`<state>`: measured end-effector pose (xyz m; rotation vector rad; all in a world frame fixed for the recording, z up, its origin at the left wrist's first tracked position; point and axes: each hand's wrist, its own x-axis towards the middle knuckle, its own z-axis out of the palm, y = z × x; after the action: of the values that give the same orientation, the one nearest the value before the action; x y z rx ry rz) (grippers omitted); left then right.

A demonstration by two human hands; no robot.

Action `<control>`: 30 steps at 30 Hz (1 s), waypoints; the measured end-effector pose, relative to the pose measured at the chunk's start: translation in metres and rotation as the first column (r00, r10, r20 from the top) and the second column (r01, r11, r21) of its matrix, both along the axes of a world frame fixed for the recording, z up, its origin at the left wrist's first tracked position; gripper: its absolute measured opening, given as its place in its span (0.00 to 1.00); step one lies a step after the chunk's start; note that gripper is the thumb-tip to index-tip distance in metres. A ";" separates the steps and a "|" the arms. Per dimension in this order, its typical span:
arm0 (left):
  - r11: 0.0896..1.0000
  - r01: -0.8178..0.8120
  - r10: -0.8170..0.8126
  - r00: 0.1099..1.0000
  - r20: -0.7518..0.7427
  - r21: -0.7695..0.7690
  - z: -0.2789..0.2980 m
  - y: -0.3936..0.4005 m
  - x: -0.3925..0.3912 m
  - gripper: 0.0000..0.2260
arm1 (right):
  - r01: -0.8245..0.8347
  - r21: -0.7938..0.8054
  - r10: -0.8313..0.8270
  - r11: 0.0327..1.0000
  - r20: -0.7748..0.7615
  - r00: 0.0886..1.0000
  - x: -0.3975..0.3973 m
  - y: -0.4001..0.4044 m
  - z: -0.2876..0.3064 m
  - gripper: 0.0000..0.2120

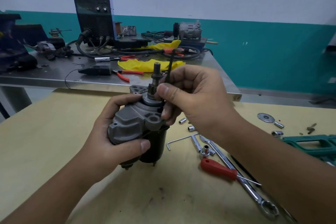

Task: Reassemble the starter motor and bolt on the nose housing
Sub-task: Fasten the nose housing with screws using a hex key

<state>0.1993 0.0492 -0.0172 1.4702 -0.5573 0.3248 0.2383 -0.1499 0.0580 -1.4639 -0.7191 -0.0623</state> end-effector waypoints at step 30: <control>1.000 -0.019 0.019 1.000 0.001 0.013 0.002 -0.002 0.001 0.31 | -0.048 0.029 0.048 0.998 -0.011 0.999 0.002 0.002 0.002 0.13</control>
<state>0.2003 0.0472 -0.0152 1.4883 -0.5471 0.3373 0.2405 -0.1481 0.0596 -1.4176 -0.7411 -0.0272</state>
